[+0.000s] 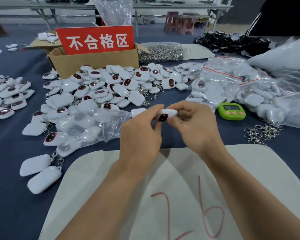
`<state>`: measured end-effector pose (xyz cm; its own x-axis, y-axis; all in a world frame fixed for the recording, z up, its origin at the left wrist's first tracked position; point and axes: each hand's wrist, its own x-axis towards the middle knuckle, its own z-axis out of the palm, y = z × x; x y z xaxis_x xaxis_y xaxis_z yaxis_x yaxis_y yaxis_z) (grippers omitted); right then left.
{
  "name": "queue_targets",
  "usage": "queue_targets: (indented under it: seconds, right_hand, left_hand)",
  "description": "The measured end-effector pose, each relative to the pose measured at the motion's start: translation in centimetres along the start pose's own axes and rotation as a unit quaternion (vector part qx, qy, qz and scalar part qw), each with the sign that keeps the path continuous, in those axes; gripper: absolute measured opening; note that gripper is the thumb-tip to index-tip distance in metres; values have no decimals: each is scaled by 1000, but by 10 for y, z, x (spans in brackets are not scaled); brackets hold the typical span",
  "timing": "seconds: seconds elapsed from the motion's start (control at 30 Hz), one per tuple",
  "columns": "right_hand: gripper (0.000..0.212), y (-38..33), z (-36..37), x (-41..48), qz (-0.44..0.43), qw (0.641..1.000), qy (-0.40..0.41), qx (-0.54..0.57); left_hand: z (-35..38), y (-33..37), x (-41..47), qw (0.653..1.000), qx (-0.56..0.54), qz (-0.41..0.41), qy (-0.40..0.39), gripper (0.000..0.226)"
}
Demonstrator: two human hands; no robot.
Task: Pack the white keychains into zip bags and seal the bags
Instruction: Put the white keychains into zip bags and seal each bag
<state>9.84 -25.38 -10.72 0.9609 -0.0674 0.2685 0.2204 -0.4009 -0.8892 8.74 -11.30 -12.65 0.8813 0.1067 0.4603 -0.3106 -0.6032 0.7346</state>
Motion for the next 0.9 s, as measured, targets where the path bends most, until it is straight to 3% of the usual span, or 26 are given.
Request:
queue_targets:
  seconds: [0.1,0.2,0.37,0.5,0.63,0.77,0.83,0.9]
  right_hand:
    - [20,-2,0,1,74,992,-33,93]
    - [27,-3,-2,3,135,979,-52,146]
    - [25,1,-3,5,90,992,-25,89]
    - [24,2,-4,5,81,986,-65,132]
    - [28,5,-3,7,111,987,-27,111]
    - [29,8,-3,8,155,979,-7,130]
    - [30,8,-3,8,172,976,-16,134]
    - [28,7,-3,7,164,979,-7,122]
  left_hand:
    - [-2,-3,1,998,18,54,-8,67]
    - [-2,-2,1,997,3,82,-1,45]
    - [-1,-3,1,997,52,38,-32,7]
    - [1,-4,4,997,0,-8,-73,29]
    - [4,-2,5,996,-49,-26,-77,14]
    - [2,-6,6,994,-69,-14,-81,55]
    - [1,-5,5,994,-79,-17,-80,50]
    - [1,-2,4,994,-78,-2,-83,28]
